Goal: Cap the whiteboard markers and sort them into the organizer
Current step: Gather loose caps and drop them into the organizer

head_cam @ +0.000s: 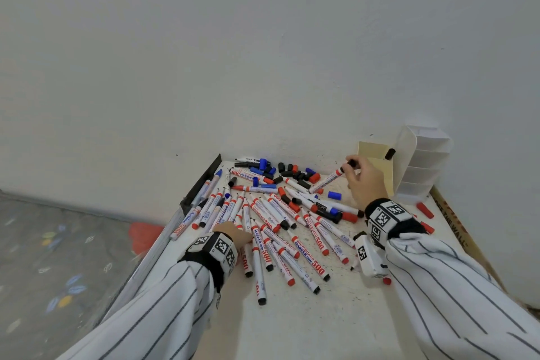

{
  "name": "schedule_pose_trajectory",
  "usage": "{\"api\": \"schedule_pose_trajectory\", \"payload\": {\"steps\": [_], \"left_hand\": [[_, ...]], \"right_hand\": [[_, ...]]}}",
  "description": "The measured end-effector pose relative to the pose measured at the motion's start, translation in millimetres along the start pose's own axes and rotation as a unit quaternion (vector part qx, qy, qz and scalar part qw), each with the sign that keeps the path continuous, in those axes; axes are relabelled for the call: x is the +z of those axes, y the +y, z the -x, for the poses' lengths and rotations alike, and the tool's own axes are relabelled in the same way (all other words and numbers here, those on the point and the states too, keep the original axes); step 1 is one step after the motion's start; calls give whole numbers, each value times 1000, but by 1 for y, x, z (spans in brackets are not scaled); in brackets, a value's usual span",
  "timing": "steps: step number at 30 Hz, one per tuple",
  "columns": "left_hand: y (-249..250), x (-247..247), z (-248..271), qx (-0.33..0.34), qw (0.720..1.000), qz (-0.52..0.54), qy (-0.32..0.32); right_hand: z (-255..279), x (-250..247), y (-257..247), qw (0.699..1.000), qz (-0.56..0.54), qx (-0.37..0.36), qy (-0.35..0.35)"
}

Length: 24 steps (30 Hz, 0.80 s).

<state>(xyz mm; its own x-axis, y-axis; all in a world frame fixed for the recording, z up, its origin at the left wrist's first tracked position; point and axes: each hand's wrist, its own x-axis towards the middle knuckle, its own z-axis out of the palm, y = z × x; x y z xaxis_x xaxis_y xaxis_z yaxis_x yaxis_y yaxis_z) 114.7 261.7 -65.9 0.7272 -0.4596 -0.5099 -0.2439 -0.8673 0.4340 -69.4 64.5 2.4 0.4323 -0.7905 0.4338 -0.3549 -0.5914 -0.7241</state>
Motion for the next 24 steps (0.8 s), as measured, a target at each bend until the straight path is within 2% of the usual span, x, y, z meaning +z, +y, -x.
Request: {"api": "schedule_pose_trajectory", "payload": {"steps": [3, 7, 15, 19, 24], "left_hand": [[9, -5, -4, 5, 994, 110, 17], [28, -14, -12, 55, 987, 144, 41], [71, -9, -8, 164, 975, 146, 39], [83, -3, -18, 180, 973, 142, 24], [91, 1, -26, 175, 972, 156, 11]], "right_hand": [[-17, -23, 8, 997, 16, 12, 72], [-39, -54, 18, 991, -1, 21, 132], [-72, -79, 50, 986, 91, 30, 138], [-81, -74, 54, 983, 86, 22, 161], [-98, -67, 60, 982, 67, -35, 173]]}}
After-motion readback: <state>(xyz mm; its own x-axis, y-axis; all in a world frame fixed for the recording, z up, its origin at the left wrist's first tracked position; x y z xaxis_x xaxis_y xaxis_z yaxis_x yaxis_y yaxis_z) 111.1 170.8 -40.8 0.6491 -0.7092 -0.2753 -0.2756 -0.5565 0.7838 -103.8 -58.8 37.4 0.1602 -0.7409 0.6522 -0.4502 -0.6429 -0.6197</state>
